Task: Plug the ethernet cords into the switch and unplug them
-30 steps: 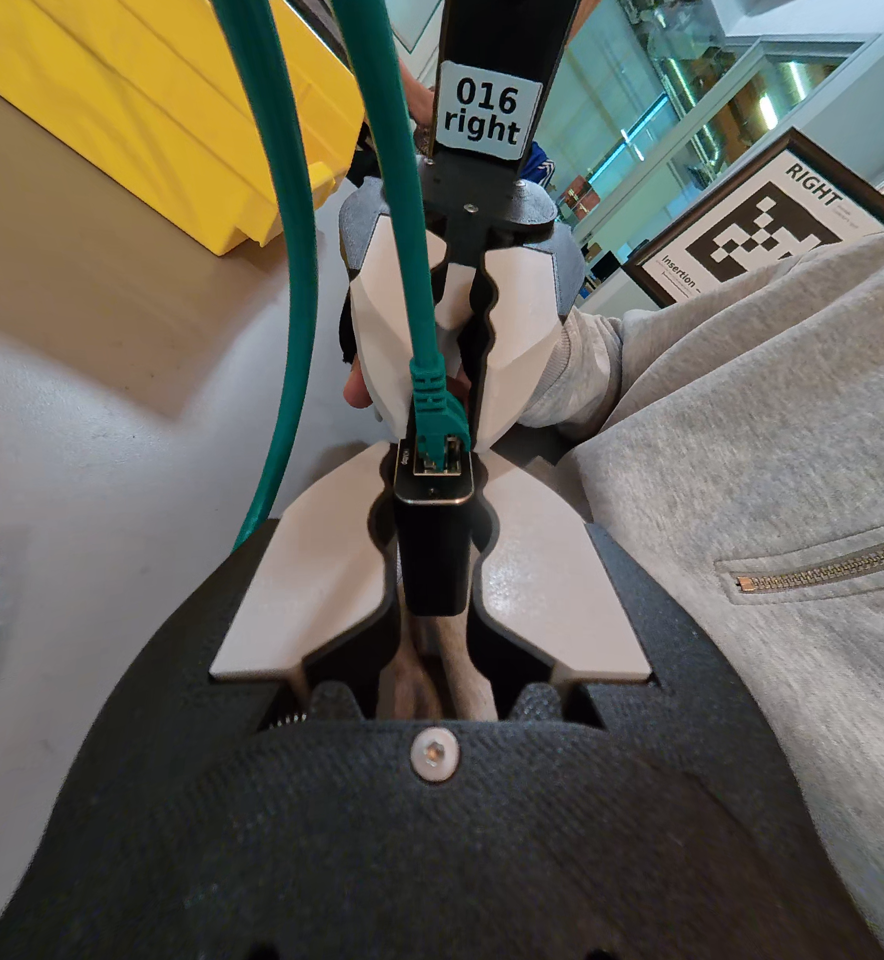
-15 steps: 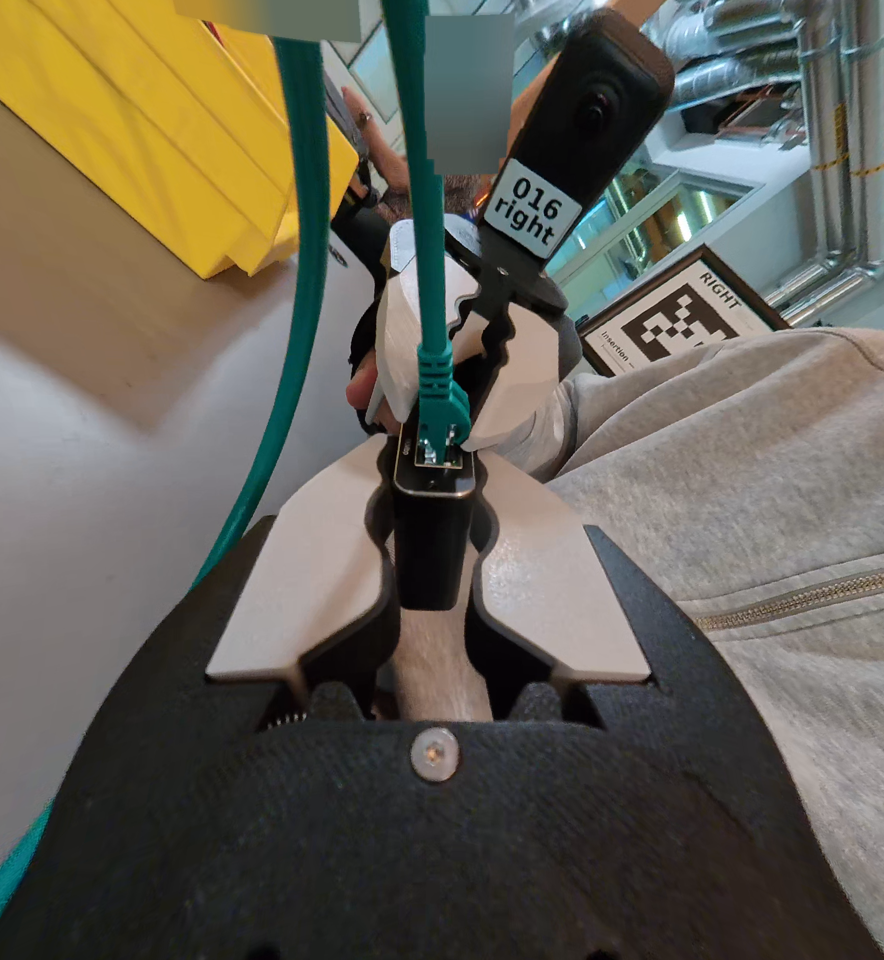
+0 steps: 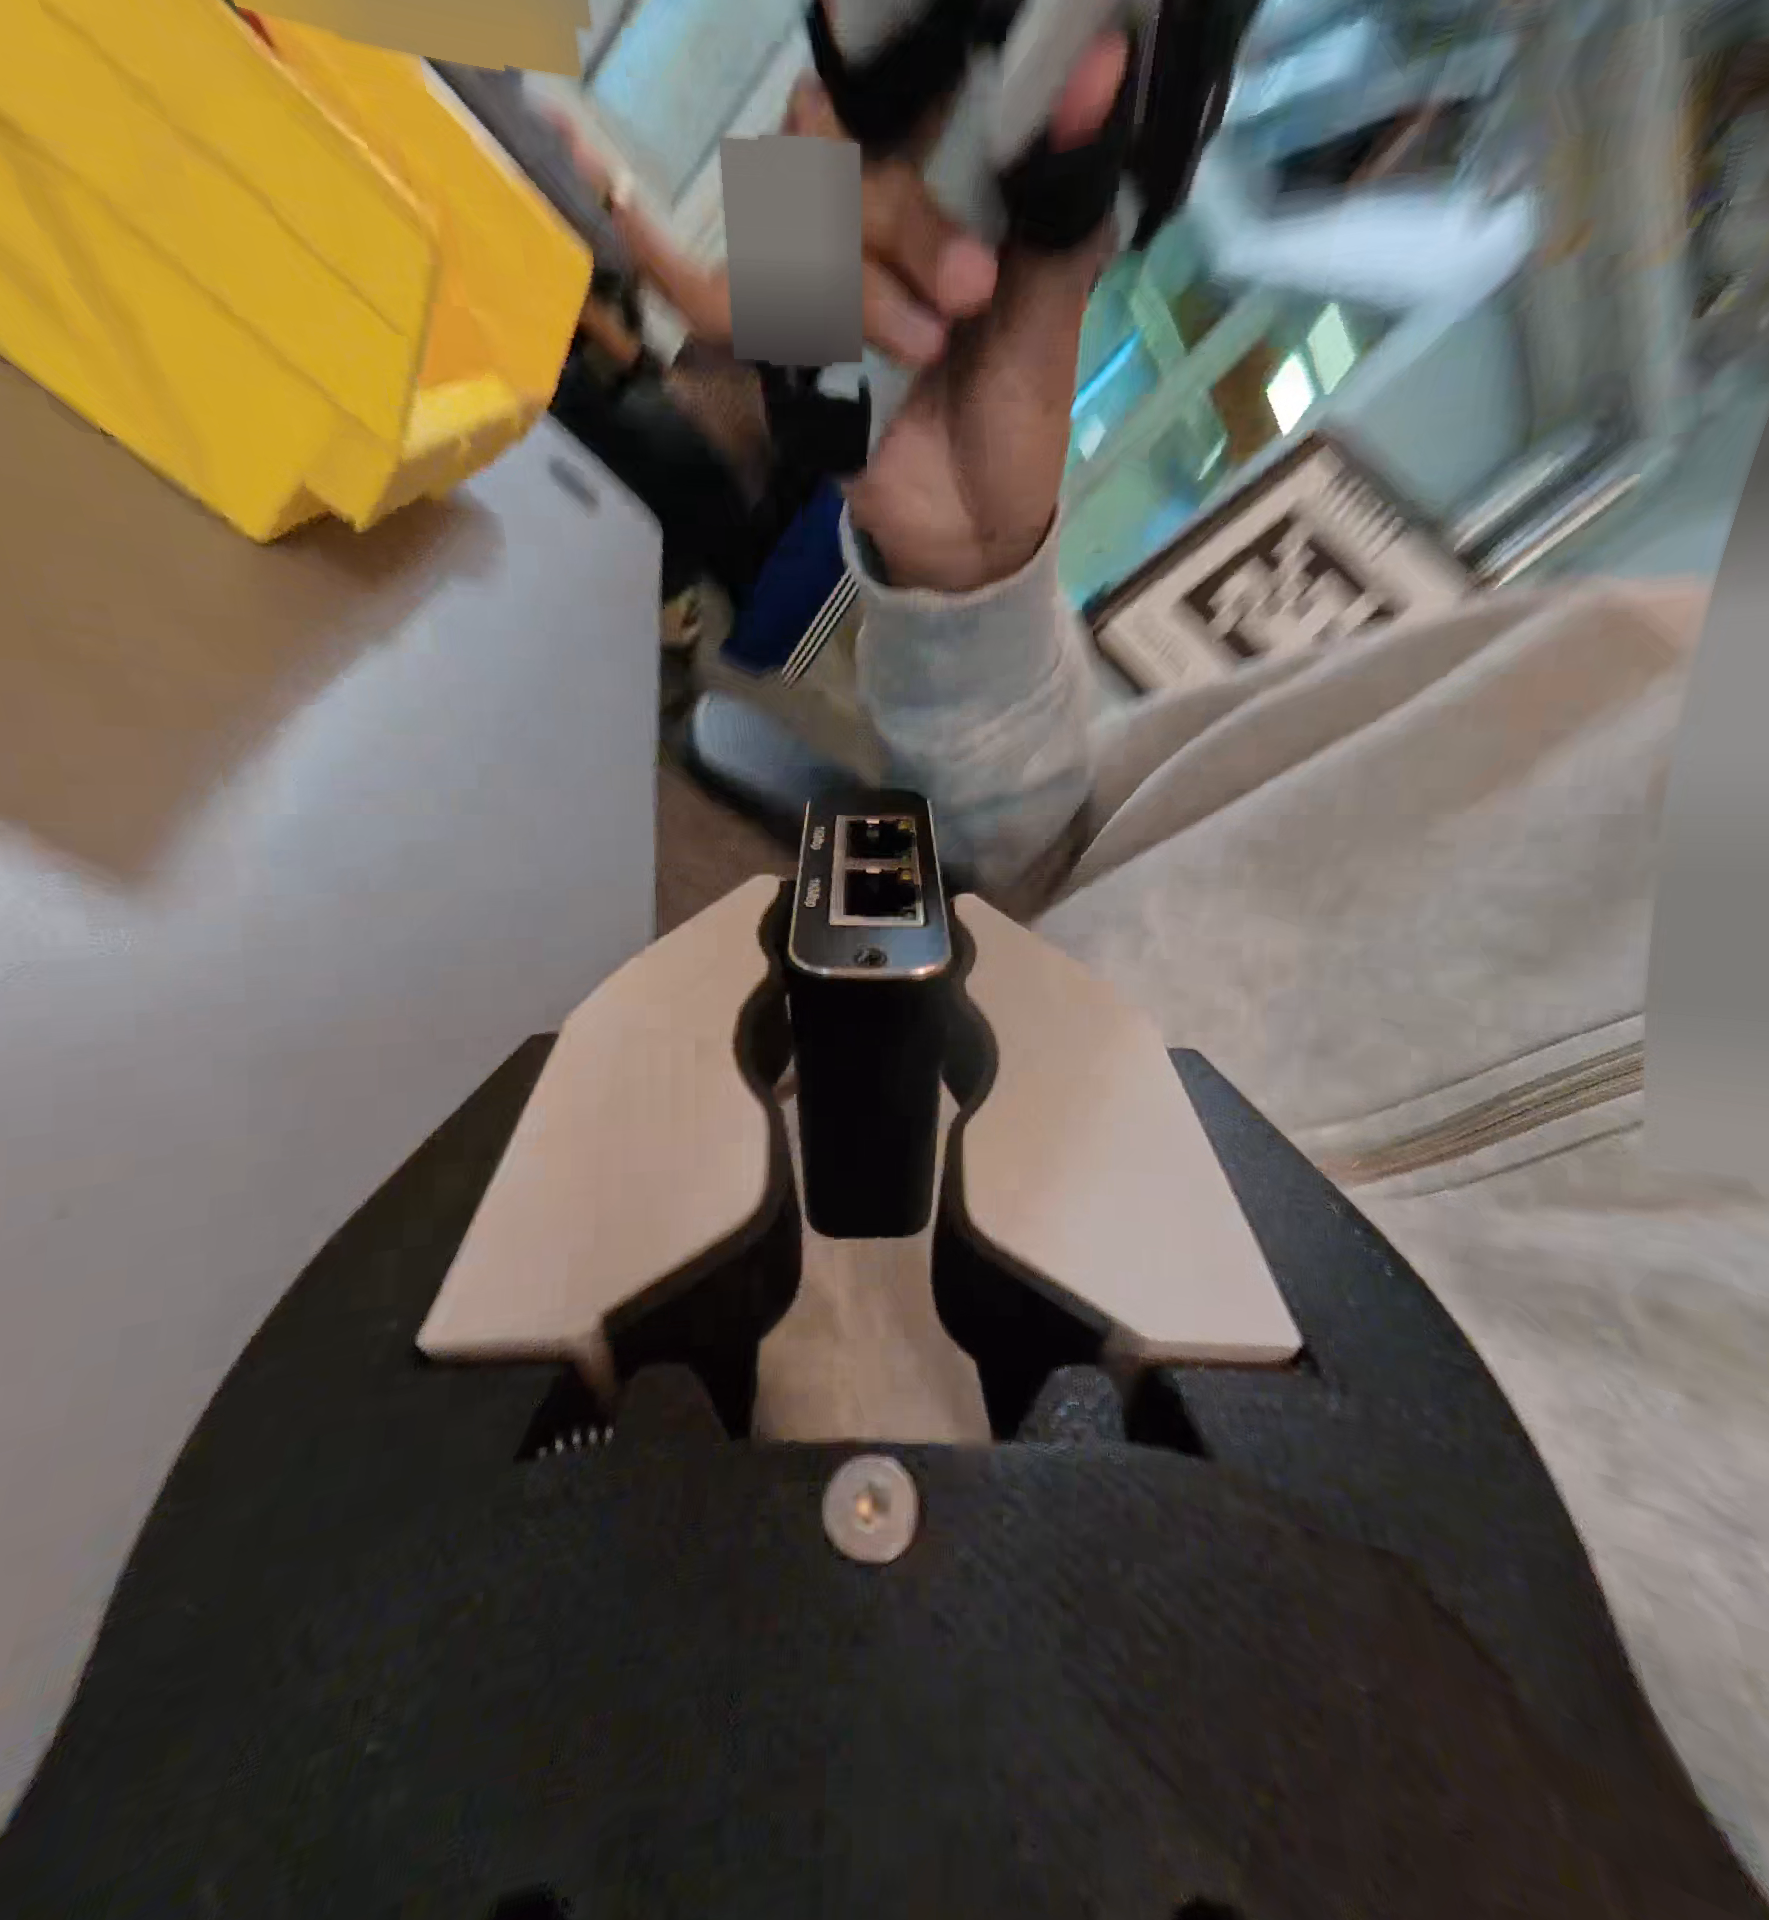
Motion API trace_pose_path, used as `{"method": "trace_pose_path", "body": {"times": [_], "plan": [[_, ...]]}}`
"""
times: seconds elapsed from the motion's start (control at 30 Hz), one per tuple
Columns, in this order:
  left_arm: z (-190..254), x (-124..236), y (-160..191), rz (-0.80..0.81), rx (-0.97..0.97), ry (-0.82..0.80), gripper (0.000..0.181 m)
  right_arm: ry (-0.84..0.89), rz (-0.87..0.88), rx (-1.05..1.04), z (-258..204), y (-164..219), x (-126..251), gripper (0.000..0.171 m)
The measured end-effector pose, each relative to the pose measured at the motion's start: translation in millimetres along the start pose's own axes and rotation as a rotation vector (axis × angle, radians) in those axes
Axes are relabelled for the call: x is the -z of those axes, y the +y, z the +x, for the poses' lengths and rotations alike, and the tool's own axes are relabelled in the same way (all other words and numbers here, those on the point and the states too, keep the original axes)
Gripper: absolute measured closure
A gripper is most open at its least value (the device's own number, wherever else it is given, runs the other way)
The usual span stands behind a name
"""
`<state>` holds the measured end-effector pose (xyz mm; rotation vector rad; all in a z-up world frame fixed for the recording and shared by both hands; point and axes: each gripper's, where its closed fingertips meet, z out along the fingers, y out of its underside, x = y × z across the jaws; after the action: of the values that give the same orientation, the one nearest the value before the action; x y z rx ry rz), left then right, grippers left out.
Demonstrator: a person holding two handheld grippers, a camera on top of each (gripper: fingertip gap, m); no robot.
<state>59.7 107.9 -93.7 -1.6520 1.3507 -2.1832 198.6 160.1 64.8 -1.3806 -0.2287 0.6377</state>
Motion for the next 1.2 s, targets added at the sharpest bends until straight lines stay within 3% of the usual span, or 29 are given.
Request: {"method": "trace_pose_path", "body": {"times": [0.1, 0.4, 0.53, 0.63, 0.7, 0.73, 0.8, 0.9, 1.0, 1.2], "plan": [[3, 9, -17, 0.135, 0.113, 0.102, 0.155, 0.037, 0.092, 0.003, 11, -35, 29, 0.159], [0, -6, -7, 0.08, 0.129, 0.108, 0.156, 0.216, 0.106, 0.122, 46, -51, 75, 0.159], [-1, -5, -10, 0.095, 0.116, 0.1, 0.156, 0.288, 0.021, 0.109, 72, -29, 82, 0.158], [-3, -4, -11, 0.104, 0.121, 0.096, 0.156, 0.414, -0.137, 0.01, 117, 17, 91, 0.158], [-2, -3, -12, 0.11, 0.126, 0.102, 0.156, 0.49, -0.215, -0.099, 143, 45, 101, 0.144], [-2, -3, -12, 0.109, 0.125, 0.103, 0.156, 0.507, -0.199, -0.134, 148, 47, 105, 0.132], [-2, -3, -11, 0.106, 0.121, 0.096, 0.156, 0.534, -0.132, -0.103, 149, 35, 110, 0.133], [-4, -3, -11, 0.105, 0.123, 0.093, 0.156, 0.613, -0.18, 0.111, 144, 20, 110, 0.127], [-5, -1, -14, 0.123, 0.133, 0.096, 0.156, 0.525, -0.252, 0.221, 117, 26, 85, 0.127], [-12, 11, -27, 0.228, 0.13, 0.064, 0.156, -0.038, -0.504, 0.011, 1, 112, 4, 0.117]]}}
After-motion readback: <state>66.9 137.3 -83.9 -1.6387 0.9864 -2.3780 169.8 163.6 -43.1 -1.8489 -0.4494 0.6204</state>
